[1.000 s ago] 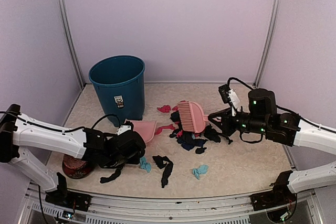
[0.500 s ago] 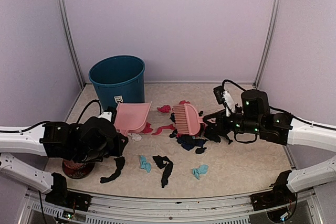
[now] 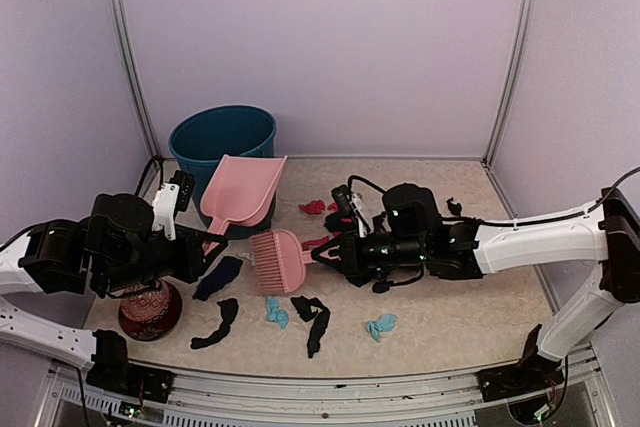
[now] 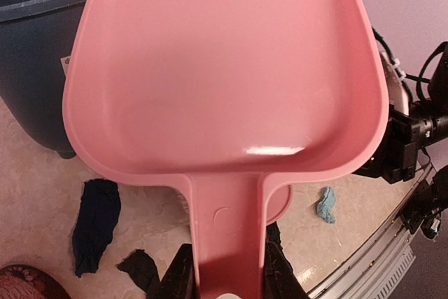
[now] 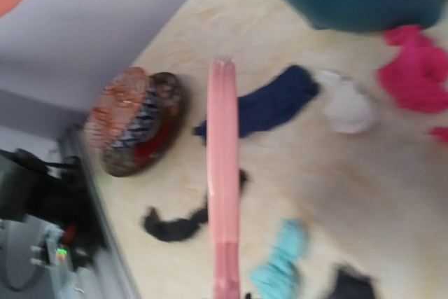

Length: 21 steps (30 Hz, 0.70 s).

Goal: Sweep away the paper scraps from the table

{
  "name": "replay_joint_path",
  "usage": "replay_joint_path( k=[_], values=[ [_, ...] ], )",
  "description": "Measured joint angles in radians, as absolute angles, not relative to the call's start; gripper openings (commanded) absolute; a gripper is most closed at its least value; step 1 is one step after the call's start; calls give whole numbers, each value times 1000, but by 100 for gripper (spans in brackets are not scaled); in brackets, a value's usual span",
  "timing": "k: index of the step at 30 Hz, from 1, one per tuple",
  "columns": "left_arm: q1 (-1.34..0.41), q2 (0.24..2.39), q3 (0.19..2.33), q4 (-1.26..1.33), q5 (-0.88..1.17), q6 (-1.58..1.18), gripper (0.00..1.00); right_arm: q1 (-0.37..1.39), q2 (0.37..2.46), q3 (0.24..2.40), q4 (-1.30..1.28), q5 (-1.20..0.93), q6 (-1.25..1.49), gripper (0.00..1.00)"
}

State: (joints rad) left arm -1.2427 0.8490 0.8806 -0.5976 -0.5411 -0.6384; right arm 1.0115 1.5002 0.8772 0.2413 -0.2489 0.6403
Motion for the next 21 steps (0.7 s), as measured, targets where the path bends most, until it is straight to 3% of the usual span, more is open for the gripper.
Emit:
replay_joint_path(
  k=[8, 21],
  values=[
    [-1243, 793, 929, -623, -523, -535, 0, 1069, 1784, 1082, 368, -362, 810, 0],
    [-1243, 741, 923, -629, -496, -463, 0, 1124, 2162, 1447, 307, -434, 974, 0]
  ],
)
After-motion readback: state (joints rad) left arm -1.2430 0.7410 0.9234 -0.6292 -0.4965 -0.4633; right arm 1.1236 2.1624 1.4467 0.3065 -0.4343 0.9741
